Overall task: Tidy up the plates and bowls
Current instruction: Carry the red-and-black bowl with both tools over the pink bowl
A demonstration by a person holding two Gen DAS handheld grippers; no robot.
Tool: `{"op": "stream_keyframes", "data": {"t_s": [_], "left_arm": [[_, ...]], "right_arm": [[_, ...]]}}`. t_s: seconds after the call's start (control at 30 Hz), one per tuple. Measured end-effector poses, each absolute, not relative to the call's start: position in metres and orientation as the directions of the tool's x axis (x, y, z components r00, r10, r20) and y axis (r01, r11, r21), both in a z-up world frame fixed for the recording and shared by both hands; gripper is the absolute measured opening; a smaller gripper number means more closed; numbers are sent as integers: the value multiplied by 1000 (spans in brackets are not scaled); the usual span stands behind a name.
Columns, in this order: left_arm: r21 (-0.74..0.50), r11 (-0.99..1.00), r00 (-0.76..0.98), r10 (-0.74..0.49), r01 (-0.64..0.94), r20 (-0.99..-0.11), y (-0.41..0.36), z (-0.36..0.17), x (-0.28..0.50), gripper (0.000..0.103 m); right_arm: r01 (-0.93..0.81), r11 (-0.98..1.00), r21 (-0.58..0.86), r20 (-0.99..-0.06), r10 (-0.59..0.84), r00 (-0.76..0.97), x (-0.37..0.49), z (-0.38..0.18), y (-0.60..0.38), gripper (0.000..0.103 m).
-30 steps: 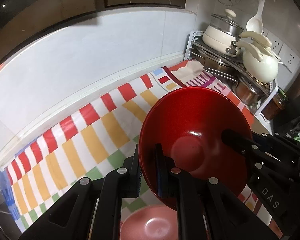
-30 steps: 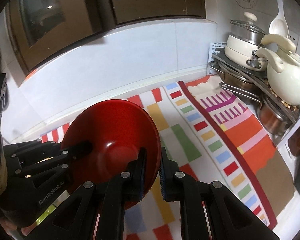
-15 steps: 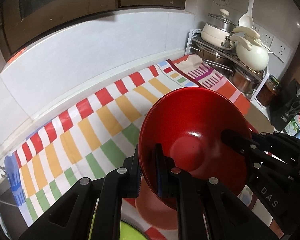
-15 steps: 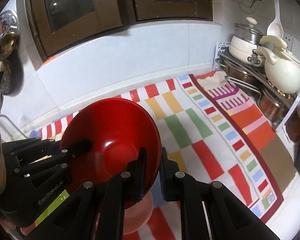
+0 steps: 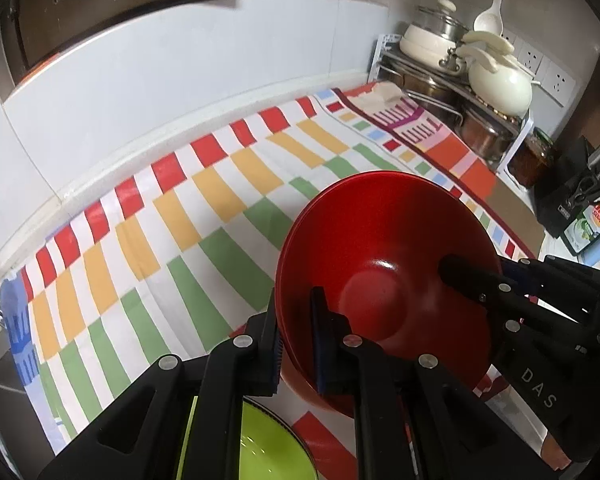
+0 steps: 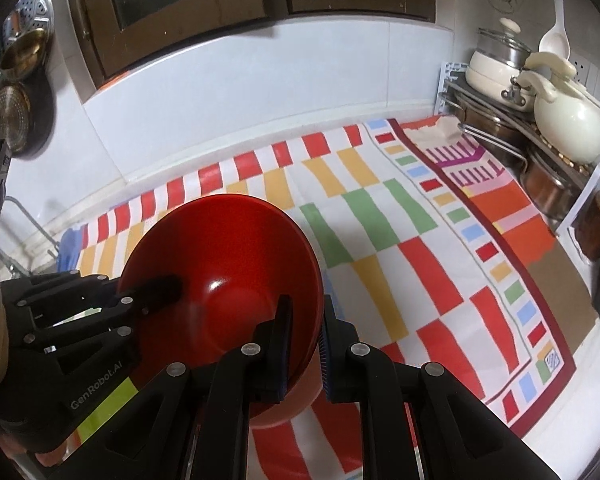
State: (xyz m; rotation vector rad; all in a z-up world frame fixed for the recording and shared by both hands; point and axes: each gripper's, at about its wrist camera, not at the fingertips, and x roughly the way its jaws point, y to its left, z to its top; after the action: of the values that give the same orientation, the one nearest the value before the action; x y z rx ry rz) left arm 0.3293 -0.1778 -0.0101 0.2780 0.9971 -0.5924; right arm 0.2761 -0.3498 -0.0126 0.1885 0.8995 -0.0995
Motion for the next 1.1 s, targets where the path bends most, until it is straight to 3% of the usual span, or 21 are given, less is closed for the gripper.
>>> {"op": "stream_keyframes", "data": {"t_s": [0.97, 1.1], "left_arm": [[-12, 818, 337, -250, 576, -908, -176, -67, 323, 14], [-4, 819, 345, -246, 573, -905, -175, -68, 323, 18]], "right_arm": [[132, 986, 99, -858, 18, 513, 276, -68, -337, 14], [122, 988, 95, -864, 21, 503, 277, -71, -337, 14]]}}
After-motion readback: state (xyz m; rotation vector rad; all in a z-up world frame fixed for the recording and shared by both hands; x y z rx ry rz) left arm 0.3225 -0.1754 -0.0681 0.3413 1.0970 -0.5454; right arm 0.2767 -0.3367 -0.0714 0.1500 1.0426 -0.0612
